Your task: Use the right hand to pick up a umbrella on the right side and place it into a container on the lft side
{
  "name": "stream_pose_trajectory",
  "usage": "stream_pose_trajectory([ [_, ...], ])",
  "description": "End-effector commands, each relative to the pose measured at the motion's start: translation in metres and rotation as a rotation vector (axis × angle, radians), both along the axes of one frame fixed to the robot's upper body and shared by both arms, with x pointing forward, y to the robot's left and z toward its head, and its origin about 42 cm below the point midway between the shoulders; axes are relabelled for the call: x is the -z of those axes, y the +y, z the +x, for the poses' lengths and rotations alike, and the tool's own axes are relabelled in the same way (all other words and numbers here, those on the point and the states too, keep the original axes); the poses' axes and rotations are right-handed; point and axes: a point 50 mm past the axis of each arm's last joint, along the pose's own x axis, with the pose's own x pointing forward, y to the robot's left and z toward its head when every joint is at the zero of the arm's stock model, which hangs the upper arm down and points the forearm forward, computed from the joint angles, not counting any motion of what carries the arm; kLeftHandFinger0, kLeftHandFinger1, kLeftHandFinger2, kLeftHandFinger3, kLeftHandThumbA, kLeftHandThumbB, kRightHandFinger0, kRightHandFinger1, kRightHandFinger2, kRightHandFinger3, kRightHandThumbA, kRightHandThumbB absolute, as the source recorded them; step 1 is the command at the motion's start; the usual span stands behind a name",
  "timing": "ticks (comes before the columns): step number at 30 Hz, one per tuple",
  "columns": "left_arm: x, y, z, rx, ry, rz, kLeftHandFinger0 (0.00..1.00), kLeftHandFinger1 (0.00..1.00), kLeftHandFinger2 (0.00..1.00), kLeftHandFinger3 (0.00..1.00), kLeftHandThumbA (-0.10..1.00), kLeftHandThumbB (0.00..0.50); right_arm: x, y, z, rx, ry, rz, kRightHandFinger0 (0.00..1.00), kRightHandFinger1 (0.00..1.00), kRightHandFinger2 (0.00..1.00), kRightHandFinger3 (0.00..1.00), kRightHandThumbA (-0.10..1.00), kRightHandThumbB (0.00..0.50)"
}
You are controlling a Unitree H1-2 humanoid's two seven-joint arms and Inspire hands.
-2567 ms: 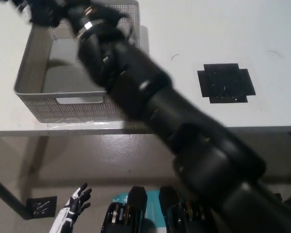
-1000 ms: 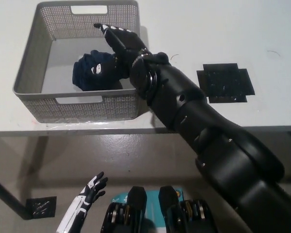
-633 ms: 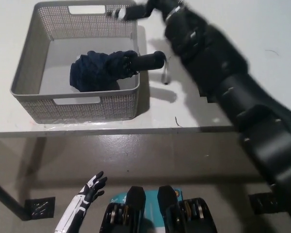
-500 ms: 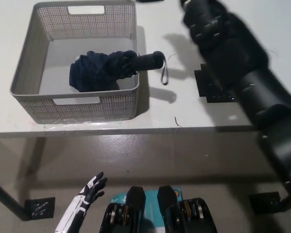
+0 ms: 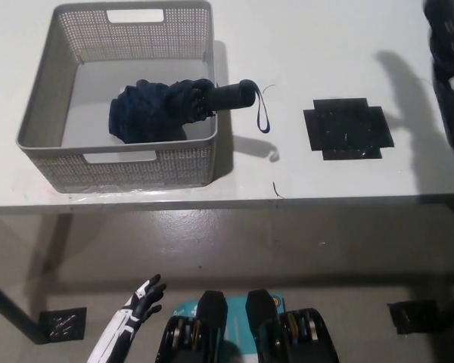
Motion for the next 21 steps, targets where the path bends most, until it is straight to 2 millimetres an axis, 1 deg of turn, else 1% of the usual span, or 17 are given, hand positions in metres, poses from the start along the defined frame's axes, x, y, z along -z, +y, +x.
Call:
stream_pose_trajectory([
  [1,-0.01,0.023,-0.002,-0.035,-0.06,0.012,1.0,1.0,1.0,1.0,1.0,0.195,0.035,-0.088,-0.209,-0.143,-0.293,0.235,1.0,1.0,1.0,1.0,1.0,0.359],
  [3,-0.007,0.025,-0.002,-0.05,-0.052,0.004,1.0,1.0,1.0,1.0,1.0,0.194,0.095,-0.085,-0.227,-0.111,-0.19,0.266,1.0,1.0,1.0,1.0,1.0,0.341],
  [4,-0.005,0.026,-0.005,-0.055,-0.043,0.002,1.0,1.0,1.0,1.0,1.0,0.191,0.127,-0.081,-0.235,-0.111,-0.107,0.287,1.0,1.0,1.0,1.0,1.0,0.355],
  [5,-0.003,0.027,-0.007,-0.061,-0.038,-0.001,1.0,1.0,1.0,1.0,1.0,0.191,0.137,-0.078,-0.237,-0.116,-0.078,0.292,1.0,1.0,1.0,1.0,1.0,0.36],
  [6,-0.002,0.028,-0.01,-0.063,-0.036,0.006,1.0,1.0,1.0,1.0,1.0,0.188,0.159,-0.074,-0.243,-0.134,-0.029,0.328,1.0,1.0,1.0,1.0,1.0,0.336],
  [7,-0.001,0.028,-0.013,-0.063,-0.031,0.007,1.0,1.0,1.0,1.0,1.0,0.201,0.186,-0.069,-0.251,-0.147,0.037,0.356,1.0,1.0,1.0,1.0,1.0,0.313],
  [9,0.003,0.028,-0.015,-0.07,-0.03,0.003,1.0,1.0,1.0,1.0,1.0,0.202,0.224,-0.058,-0.262,-0.164,0.141,0.395,1.0,1.0,1.0,1.0,1.0,0.312],
  [10,0.004,0.028,-0.016,-0.071,-0.028,0.005,1.0,1.0,1.0,1.0,1.0,0.2,0.238,-0.054,-0.266,-0.171,0.177,0.406,1.0,1.0,1.0,1.0,1.0,0.304],
  [11,0.005,0.029,-0.017,-0.073,-0.022,0.016,1.0,1.0,1.0,1.0,1.0,0.21,0.266,-0.047,-0.274,-0.188,0.251,0.428,1.0,1.0,1.0,1.0,1.0,0.302],
  [12,0.006,0.029,-0.018,-0.075,-0.021,0.016,1.0,1.0,1.0,1.0,1.0,0.209,0.268,-0.046,-0.275,-0.191,0.258,0.43,1.0,1.0,1.0,1.0,1.0,0.302],
  [14,0.008,0.028,-0.021,-0.08,-0.018,0.007,1.0,1.0,1.0,1.0,1.0,0.214,0.298,-0.04,-0.283,-0.18,0.354,0.483,1.0,1.0,1.0,1.0,1.0,0.313],
  [15,0.008,0.028,-0.021,-0.079,-0.019,0.003,1.0,1.0,1.0,1.0,1.0,0.216,0.309,-0.038,-0.284,-0.168,0.378,0.485,1.0,1.0,1.0,1.0,1.0,0.316],
  [16,0.008,0.027,-0.022,-0.081,-0.017,0.001,1.0,1.0,1.0,1.0,1.0,0.224,0.324,-0.036,-0.287,-0.158,0.413,0.506,1.0,1.0,1.0,1.0,1.0,0.332],
  [18,0.009,0.027,-0.024,-0.079,-0.02,0.001,1.0,1.0,1.0,1.0,1.0,0.228,0.344,-0.032,-0.293,-0.157,0.472,0.539,1.0,1.0,1.0,1.0,1.0,0.358],
  [19,0.009,0.027,-0.024,-0.078,-0.02,0.003,1.0,1.0,1.0,1.0,1.0,0.228,0.35,-0.031,-0.295,-0.15,0.495,0.559,1.0,1.0,1.0,1.0,1.0,0.36],
  [20,0.009,0.027,-0.025,-0.081,-0.02,0.0,1.0,1.0,1.0,1.0,1.0,0.209,0.359,-0.029,-0.298,-0.135,0.525,0.568,1.0,1.0,1.0,1.0,1.0,0.347],
  [21,0.009,0.028,-0.025,-0.082,-0.02,-0.001,1.0,1.0,1.0,1.0,1.0,0.206,0.363,-0.029,-0.3,-0.126,0.535,0.568,1.0,1.0,1.0,1.0,1.0,0.345],
])
